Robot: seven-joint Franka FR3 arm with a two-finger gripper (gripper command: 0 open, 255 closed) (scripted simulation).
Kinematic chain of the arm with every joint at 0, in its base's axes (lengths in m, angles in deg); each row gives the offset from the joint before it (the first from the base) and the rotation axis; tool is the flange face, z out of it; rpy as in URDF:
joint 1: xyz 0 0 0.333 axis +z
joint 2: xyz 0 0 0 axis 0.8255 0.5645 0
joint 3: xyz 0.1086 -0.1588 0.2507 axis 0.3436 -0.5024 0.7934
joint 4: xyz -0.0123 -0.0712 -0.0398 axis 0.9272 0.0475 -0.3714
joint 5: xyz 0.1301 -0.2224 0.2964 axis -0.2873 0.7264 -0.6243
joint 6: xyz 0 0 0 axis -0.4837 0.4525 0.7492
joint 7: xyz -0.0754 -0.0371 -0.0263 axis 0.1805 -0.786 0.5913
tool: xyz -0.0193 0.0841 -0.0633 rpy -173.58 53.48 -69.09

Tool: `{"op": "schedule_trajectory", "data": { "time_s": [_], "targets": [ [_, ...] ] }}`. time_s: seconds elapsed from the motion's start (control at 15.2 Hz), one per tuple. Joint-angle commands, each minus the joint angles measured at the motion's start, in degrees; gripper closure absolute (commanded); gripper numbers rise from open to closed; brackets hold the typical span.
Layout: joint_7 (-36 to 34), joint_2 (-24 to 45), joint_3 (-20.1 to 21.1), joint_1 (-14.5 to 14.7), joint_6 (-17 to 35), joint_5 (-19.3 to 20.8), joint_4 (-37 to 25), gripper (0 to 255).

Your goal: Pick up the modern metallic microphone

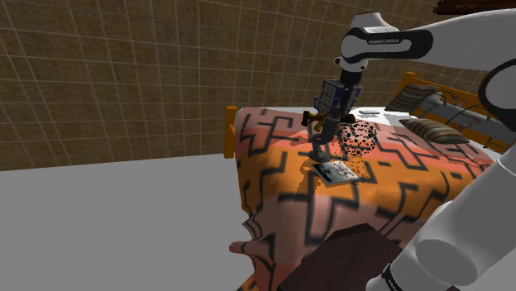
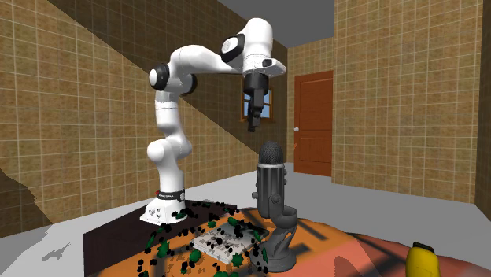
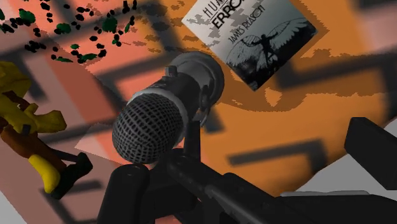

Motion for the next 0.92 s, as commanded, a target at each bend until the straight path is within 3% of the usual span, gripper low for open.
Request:
{"op": "schedule_trajectory", "data": {
  "time_s": [0.0,0.4,0.86],
  "targets": [
    [4.3,5.2,-1.4,-0.7,0.0,-1.0,-4.4,0],
    [15.9,21.3,-3.3,-4.7,-2.5,-5.0,-21.0,0],
    [15.5,21.6,-3.1,-4.8,2.0,-4.8,-16.7,0]
  ]
}}
